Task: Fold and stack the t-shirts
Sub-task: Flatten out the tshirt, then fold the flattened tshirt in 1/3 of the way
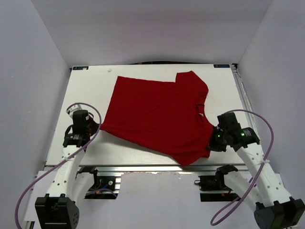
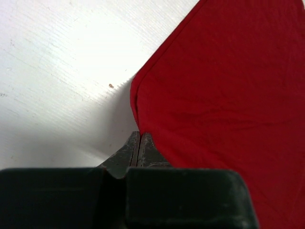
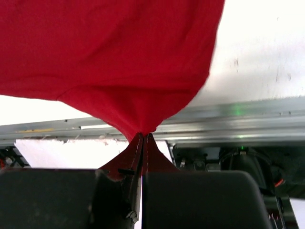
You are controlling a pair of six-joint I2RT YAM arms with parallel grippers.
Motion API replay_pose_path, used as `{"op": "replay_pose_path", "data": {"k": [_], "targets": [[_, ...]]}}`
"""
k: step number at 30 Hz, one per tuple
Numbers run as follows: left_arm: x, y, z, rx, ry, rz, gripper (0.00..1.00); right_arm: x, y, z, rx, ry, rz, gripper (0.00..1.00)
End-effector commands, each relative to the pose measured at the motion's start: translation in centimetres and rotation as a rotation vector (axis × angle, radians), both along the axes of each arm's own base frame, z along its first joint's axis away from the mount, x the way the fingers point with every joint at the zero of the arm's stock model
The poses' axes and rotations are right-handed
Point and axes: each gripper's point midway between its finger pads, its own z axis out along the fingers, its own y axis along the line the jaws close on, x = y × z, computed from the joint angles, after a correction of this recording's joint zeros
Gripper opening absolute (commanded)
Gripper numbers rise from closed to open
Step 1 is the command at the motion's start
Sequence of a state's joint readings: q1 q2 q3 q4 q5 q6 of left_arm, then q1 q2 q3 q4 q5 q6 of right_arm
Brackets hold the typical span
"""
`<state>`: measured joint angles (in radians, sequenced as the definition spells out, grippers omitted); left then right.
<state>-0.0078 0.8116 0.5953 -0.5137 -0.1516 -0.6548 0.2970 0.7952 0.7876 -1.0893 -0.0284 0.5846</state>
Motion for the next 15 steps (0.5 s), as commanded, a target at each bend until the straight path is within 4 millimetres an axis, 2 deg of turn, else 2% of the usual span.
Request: {"op": "replay_pose_path", "data": {"k": [1,2,4,5,6,7,8,9,10,11,12,13,14,15], "targets": [[1.7,0.7,2.3,0.015,-0.095,0.033,0.00,2.9,0.3,0.3,-0.023,-0.086,0.045,0.00],[2.6,0.7,2.1,0.017,-0.081,0.030,0.00,4.4,0.7,0.6,-0.031,-0.092,0.063,0.00],[5.0,0.5,3.3,0.019,-0.111,0.015,0.00,8.4,0.9,2.2,-0.074,-0.190,0.092,0.00],[7.6,0.5,4.6,0.024,-0.115,0.012,0.00,10.4,1.2,1.9,-0.101,-0.176,0.104,0.00],[9.1,0.5,5.5,0.027,-0.126,0.004,0.00,13.6,1.8,5.1,-0.100,-0.276,0.107,0.00],[10.7,0.4,6.6,0.032,-0.140,-0.010,0.00,15.9,2.0,6.7,-0.117,-0.333,0.115,0.00],[13.3,0.2,10.6,0.030,-0.217,-0.017,0.00,18.2,2.5,6.7,-0.139,-0.333,0.126,0.00],[15.3,0.1,9.7,0.033,-0.176,-0.033,0.00,21.2,3.0,10.8,-0.134,-0.444,0.120,0.00],[16.6,-0.1,10.6,0.033,-0.179,-0.049,0.00,23.0,3.3,12.4,-0.145,-0.493,0.130,0.00],[18.8,-0.2,14.9,0.038,-0.262,-0.055,0.00,25.1,3.7,12.3,-0.163,-0.491,0.136,0.00],[20.6,-0.2,14.1,0.046,-0.233,-0.067,0.00,27.4,4.1,16.8,-0.155,-0.601,0.124,0.00],[21.6,-0.4,15.0,0.045,-0.244,-0.075,0.00,28.6,4.3,18.8,-0.159,-0.646,0.124,0.00],[22.5,-0.4,16.2,0.047,-0.262,-0.081,0.00,30.1,4.6,18.6,-0.180,-0.632,0.149,0.00],[23.6,-0.5,20.0,0.059,-0.335,-0.088,0.00,31.0,4.9,20.4,-0.176,-0.668,0.152,0.00]]}}
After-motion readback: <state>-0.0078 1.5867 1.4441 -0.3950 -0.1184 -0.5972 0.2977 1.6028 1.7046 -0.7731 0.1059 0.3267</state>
